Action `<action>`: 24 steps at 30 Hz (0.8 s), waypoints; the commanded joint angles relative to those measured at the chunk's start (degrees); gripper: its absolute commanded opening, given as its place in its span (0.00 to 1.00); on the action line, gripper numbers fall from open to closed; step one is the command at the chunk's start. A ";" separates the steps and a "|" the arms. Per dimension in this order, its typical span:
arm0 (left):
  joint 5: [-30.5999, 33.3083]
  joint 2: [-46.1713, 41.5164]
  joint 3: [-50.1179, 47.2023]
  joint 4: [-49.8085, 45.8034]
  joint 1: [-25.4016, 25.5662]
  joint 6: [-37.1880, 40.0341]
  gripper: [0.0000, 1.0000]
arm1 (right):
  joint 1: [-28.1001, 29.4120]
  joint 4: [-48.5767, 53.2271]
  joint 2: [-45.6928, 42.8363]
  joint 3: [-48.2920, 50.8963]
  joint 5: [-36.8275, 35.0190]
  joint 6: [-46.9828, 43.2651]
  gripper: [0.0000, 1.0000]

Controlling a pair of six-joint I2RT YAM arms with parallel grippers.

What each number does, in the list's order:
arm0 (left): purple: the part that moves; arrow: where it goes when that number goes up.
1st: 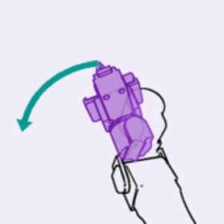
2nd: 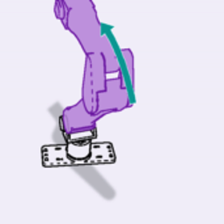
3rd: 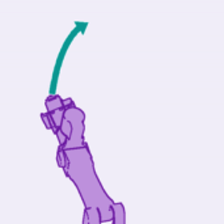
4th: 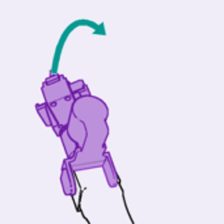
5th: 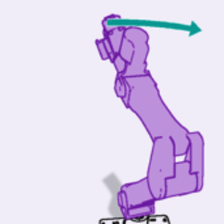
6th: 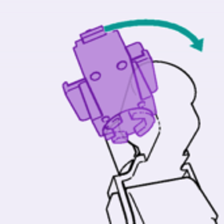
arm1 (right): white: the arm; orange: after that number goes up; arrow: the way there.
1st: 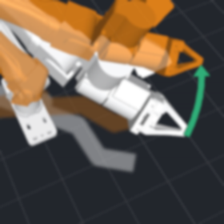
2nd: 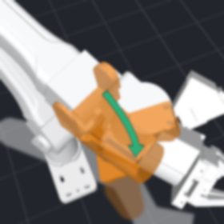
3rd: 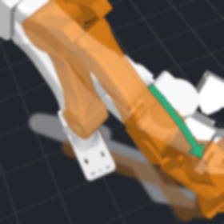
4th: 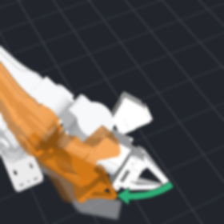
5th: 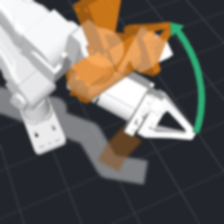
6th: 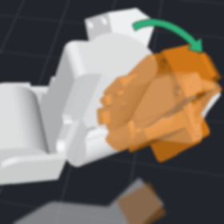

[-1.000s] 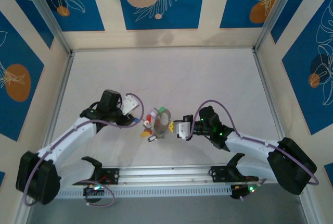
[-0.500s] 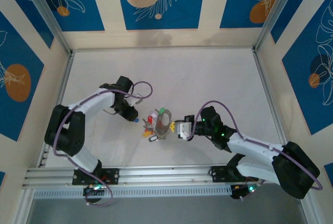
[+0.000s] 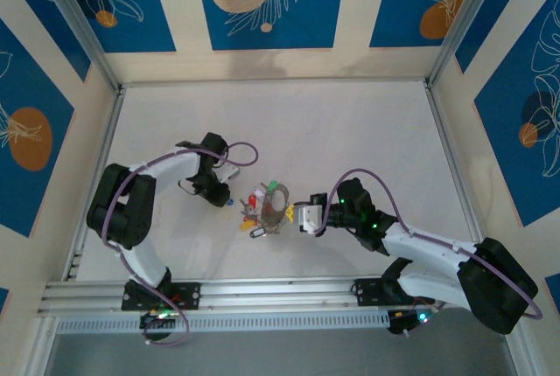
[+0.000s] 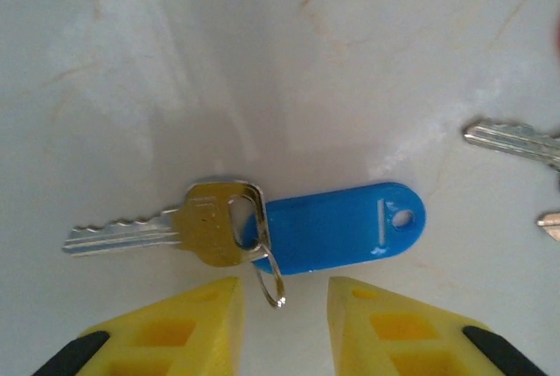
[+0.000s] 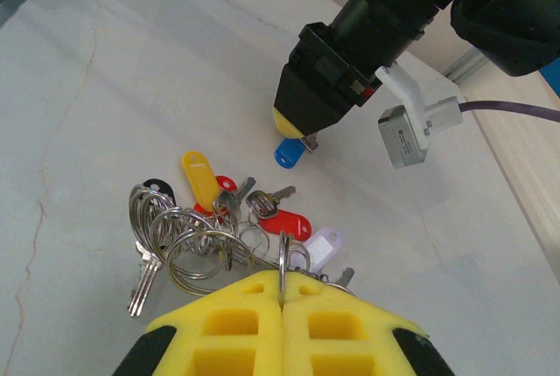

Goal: Put the keys on the keyring

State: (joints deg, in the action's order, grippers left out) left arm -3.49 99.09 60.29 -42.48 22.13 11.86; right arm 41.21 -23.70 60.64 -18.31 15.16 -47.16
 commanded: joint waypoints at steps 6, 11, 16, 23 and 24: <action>3.49 -0.09 0.18 0.48 -0.49 -0.37 0.23 | -0.25 0.28 -0.97 -1.50 0.27 0.13 0.00; 1.14 -0.28 -0.08 1.09 -0.51 0.69 0.13 | -0.20 0.49 -1.29 -1.32 0.33 0.16 0.00; -3.42 -1.07 -2.14 3.72 -0.57 2.81 0.03 | -0.17 1.67 -2.41 -1.36 0.83 0.31 0.00; -5.35 -10.70 -6.45 7.24 -0.58 9.05 0.00 | -0.21 2.37 -1.86 -1.79 2.52 1.25 0.00; -6.83 -13.48 -7.39 8.01 -0.51 10.32 0.00 | -0.13 2.52 -1.82 -1.98 2.95 1.55 0.00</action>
State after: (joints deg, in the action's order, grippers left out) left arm -6.13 92.29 54.61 -36.60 22.13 17.32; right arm 41.21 -21.41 59.05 -18.31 15.57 -46.94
